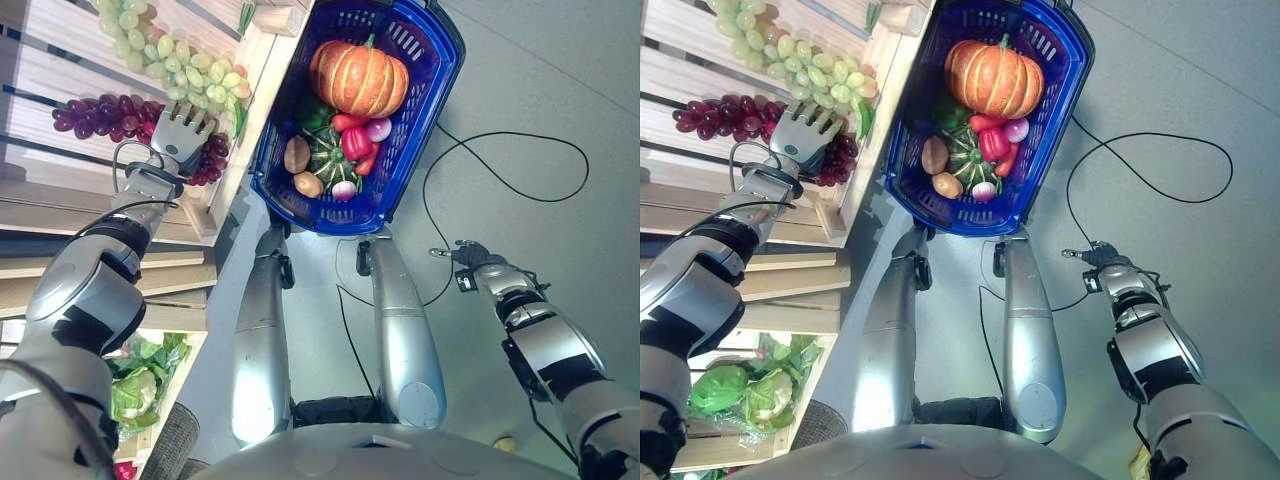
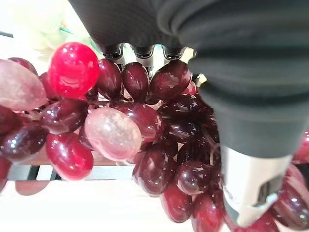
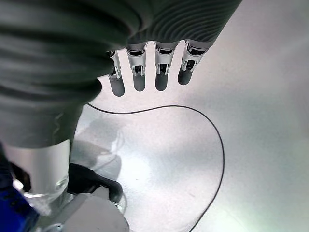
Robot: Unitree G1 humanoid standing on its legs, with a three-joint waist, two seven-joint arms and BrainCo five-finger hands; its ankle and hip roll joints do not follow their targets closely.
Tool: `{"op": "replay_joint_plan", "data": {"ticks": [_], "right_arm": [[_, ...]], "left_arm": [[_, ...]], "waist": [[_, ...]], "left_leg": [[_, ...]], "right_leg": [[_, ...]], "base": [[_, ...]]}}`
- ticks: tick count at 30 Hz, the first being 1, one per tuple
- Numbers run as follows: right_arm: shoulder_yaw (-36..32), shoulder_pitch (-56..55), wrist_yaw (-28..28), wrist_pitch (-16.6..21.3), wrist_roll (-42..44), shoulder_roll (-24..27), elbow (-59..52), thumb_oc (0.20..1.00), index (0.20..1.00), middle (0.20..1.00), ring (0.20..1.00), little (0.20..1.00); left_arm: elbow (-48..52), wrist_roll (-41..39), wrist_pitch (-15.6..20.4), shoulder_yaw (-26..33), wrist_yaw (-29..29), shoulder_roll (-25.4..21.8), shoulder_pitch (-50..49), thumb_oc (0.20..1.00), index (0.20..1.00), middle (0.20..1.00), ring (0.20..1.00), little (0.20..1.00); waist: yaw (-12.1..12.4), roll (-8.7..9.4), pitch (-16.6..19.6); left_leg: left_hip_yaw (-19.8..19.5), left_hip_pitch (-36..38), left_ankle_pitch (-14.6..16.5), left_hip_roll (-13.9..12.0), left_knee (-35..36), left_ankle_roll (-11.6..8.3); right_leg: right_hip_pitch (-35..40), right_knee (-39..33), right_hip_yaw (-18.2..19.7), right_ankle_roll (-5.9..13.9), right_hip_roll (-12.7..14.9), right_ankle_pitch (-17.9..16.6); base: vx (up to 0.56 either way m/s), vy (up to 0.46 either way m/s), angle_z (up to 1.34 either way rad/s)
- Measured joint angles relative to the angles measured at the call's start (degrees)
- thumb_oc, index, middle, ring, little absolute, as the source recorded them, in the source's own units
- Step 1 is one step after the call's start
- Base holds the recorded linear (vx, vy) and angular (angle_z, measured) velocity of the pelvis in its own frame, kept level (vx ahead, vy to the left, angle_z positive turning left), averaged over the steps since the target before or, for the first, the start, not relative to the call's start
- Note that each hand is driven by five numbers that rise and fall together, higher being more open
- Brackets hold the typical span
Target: Pick up fruits and vegetables into the basket
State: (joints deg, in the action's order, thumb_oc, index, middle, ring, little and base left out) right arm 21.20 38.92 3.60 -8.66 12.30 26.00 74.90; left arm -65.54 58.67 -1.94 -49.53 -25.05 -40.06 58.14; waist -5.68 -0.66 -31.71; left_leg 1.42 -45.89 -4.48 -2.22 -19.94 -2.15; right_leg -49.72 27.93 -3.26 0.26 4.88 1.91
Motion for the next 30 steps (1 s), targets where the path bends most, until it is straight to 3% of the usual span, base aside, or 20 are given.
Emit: {"op": "replay_joint_plan", "data": {"ticks": [1,2,3,4,12,22,26,30], "right_arm": [[0.0,0.0,0.0,0.0,0.0,0.0,0.0,1.0,1.0,1.0,1.0,1.0],[0.0,0.0,0.0,0.0,0.0,0.0,0.0,1.0,1.0,1.0,1.0,1.0],[0.0,0.0,0.0,0.0,0.0,0.0,0.0,1.0,1.0,1.0,1.0,1.0],[0.0,0.0,0.0,0.0,0.0,0.0,0.0,1.0,1.0,1.0,1.0,1.0],[0.1,0.2,0.0,0.0,0.0,0.2,-0.1,1.0,1.0,1.0,1.0,1.0],[0.6,0.4,-0.2,0.0,0.1,0.6,-0.1,1.0,1.0,1.0,1.0,1.0],[0.6,0.4,-0.2,0.0,0.1,0.6,-0.1,1.0,1.0,1.0,1.0,1.0],[0.6,0.4,0.0,0.2,2.1,0.8,-0.1,1.0,1.0,1.0,1.0,1.0]], "left_arm": [[0.0,0.4,-0.2,0.0,0.3,0.0,0.0,0.799,0.799,0.799,0.799,0.799],[0.0,0.7,-0.3,0.0,0.5,0.0,0.0,0.47,0.47,0.47,0.47,0.47],[0.0,1.2,-0.4,0.0,0.8,0.0,0.0,0.31,0.31,0.31,0.31,0.31],[0.0,2.0,-0.6,0.0,1.3,0.0,0.2,0.2,0.2,0.2,0.2,0.2],[-1.7,2.3,-2.5,-0.2,6.2,0.0,2.2,0.2,0.2,0.2,0.2,0.2],[-3.6,1.1,-2.9,-0.2,6.9,0.0,2.3,0.2,0.2,0.2,0.2,0.2],[-3.6,-10.5,-2.7,0.1,6.8,0.0,1.9,0.2,0.2,0.2,0.2,0.2],[-3.5,-34.9,0.9,5.1,7.5,0.0,0.6,0.2,0.2,0.2,0.2,0.2]], "waist": [[0.0,0.0,0.0],[0.0,0.0,0.0],[0.0,0.0,0.0],[0.0,0.01,0.0],[-0.6,0.01,0.0],[-0.3,0.0,0.0],[-0.2,0.0,0.0],[0.1,0.0,0.0]], "left_leg": [[0.0,0.0,0.0,0.0,0.0,0.0],[0.1,0.0,0.0,0.0,0.0,-0.01],[0.1,0.0,0.0,0.0,0.0,-0.01],[0.1,0.0,0.0,-0.1,0.0,-0.03],[0.1,-0.8,0.4,-0.7,-0.8,-0.49],[0.4,-0.8,0.4,-0.7,-0.8,-0.53],[0.5,-0.7,0.4,-0.6,-0.8,-0.53],[0.6,-0.6,0.4,-0.6,-0.8,-0.53]], "right_leg": [[0.0,-0.1,0.0,0.0,0.0,0.0],[-0.1,-0.1,0.1,0.0,0.0,0.0],[-0.1,-0.1,0.1,0.0,0.0,0.0],[-0.1,-0.1,0.1,0.0,-0.1,0.0],[-0.6,0.1,0.2,-0.01,-0.7,0.0],[-0.7,0.1,0.5,-0.04,-0.7,0.0],[-0.7,0.1,0.6,-0.07,-0.7,0.0],[-0.7,0.2,0.7,-0.57,-0.7,-0.4]], "base": [[0.0,0.0,0.0],[0.0,0.0,0.0],[0.0,0.0,0.0],[0.0,0.0,0.0],[0.0,0.008,-0.02],[0.0,0.0,0.0],[0.0,0.0,0.0],[0.0,0.0,0.0]]}}
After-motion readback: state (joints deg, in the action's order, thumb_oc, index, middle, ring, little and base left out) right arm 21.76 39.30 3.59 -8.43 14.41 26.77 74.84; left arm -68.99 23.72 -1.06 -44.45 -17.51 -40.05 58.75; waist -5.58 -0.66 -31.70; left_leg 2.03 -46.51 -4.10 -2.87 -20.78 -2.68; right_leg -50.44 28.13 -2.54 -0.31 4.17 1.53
